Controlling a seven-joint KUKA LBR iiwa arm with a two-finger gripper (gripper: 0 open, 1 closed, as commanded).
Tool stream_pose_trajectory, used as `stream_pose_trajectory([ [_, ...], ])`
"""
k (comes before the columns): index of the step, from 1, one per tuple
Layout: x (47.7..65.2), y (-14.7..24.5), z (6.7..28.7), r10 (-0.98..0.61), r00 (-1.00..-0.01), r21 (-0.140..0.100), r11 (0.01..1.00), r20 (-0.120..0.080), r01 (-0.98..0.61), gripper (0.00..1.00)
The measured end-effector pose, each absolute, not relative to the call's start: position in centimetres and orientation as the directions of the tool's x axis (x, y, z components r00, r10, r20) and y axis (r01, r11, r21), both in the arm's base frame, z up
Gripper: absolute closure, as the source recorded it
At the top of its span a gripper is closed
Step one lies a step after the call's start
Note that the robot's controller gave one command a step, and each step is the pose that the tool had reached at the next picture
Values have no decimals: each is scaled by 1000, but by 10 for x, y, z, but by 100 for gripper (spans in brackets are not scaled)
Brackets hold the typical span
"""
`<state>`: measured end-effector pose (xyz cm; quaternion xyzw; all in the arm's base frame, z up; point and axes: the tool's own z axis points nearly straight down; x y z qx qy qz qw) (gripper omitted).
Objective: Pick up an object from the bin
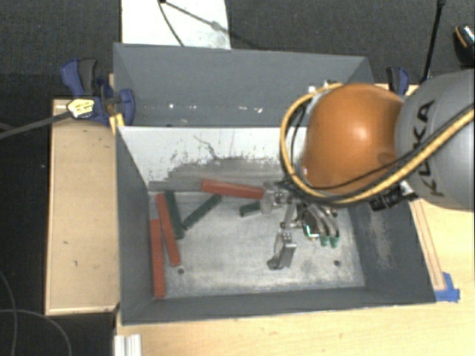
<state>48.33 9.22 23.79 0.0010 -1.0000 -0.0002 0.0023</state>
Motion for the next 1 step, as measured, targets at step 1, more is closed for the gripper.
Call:
stream_pose_trajectory([
  [1, 559, 193, 68, -405, -914, 2, 914, -3, -405, 0],
])
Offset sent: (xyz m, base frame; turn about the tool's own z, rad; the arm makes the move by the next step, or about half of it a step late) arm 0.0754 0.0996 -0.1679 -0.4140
